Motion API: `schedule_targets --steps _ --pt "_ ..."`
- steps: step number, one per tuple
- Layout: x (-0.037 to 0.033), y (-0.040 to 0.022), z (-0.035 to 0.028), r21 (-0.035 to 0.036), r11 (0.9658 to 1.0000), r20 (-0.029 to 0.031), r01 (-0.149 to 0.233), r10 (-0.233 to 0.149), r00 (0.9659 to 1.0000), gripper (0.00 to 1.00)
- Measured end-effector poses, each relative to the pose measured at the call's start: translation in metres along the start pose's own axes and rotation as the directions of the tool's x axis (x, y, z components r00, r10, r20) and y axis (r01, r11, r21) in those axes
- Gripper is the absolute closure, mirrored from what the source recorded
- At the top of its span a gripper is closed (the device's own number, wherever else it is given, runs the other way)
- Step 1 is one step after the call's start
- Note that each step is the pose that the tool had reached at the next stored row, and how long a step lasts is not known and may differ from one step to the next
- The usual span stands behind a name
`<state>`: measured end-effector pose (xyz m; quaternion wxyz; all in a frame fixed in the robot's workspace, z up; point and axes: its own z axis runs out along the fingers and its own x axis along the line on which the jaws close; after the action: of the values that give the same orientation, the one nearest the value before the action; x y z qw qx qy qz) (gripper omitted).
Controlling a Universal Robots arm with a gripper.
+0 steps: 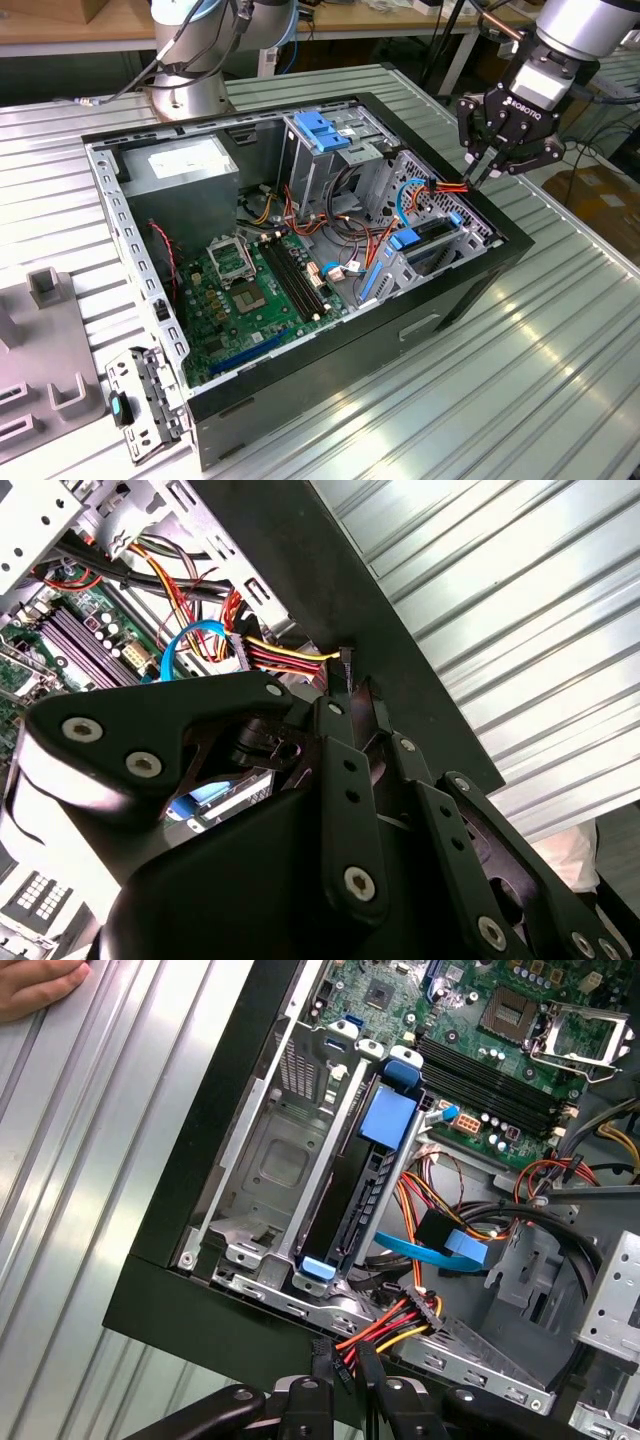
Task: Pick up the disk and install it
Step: 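Insert the first disk wire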
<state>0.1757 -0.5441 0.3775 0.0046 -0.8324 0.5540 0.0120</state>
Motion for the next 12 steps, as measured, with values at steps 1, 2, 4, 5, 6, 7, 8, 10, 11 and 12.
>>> schedule_targets --steps 1,2,4,5,6,7,8,10,11,12 --pt "0.0 0.0 0.0 0.0 1.0 0.0 0.0 0.0 1.0 0.76" --pt "0.0 0.0 0.0 0.0 1.0 0.0001 0.0 0.0 1.0 0.76" --pt "0.0 0.0 0.0 -0.0001 1.0 0.0 0.006 -0.006 1.0 0.76" --pt "0.0 0.0 0.0 -0.0004 0.9999 -0.0001 0.015 -0.015 0.9999 0.76" --pt "0.0 0.0 0.0 -0.0007 0.9996 -0.0001 0.029 -0.029 0.9996 0.76" --pt "0.0 0.0 0.0001 -0.0011 0.9989 -0.0002 0.046 -0.046 0.9989 0.76" --pt "0.0 -0.0002 0.0 -0.0017 0.9979 -0.0004 0.065 -0.065 0.9979 0.76" --pt "0.0 -0.0002 0.0002 -0.0029 0.9937 -0.0006 0.112 -0.112 0.9937 0.76" --pt "0.0001 -0.0004 0.0007 -0.0038 0.9885 -0.0005 0.151 -0.151 0.9885 0.76" --pt "0.0001 -0.0004 0.0011 -0.0044 0.9848 -0.0005 0.174 -0.174 0.9848 0.76"
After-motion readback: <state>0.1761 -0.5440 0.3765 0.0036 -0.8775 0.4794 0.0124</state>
